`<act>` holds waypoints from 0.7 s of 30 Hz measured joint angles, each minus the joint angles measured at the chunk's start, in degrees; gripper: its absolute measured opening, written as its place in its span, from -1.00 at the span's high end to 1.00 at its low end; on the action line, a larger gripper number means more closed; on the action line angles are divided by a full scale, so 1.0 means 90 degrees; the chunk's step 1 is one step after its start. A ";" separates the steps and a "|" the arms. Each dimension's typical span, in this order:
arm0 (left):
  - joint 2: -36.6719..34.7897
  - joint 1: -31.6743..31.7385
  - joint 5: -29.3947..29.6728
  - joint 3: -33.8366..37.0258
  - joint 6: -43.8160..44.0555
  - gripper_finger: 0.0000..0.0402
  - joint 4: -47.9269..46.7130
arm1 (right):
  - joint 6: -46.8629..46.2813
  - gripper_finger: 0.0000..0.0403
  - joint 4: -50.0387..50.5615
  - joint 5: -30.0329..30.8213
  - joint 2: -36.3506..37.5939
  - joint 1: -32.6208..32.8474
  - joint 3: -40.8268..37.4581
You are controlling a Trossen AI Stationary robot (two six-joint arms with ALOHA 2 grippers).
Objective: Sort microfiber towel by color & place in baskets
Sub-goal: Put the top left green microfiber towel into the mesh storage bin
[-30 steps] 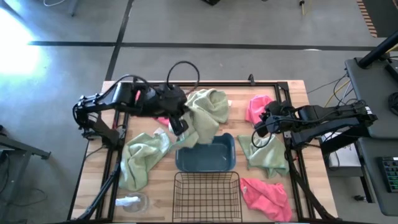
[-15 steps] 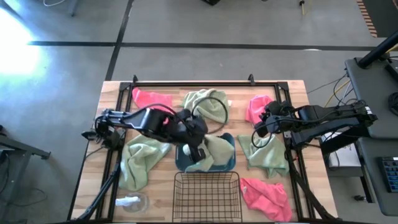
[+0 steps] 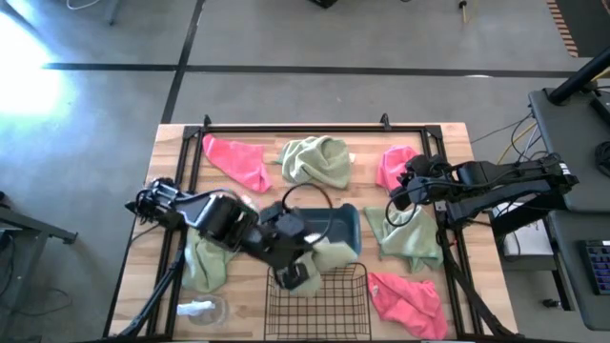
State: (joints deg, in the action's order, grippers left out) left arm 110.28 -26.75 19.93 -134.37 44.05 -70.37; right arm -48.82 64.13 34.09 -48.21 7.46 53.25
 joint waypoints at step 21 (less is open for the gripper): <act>0.0000 -0.1176 -0.0165 0.0000 0.0528 1.00 0.2336 | 0.0000 0.66 0.0001 -0.0002 0.0000 0.0000 0.0000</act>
State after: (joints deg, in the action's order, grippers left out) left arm 110.28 -37.33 18.45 -134.37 48.80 -49.35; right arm -48.82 64.14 34.07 -48.21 7.46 53.25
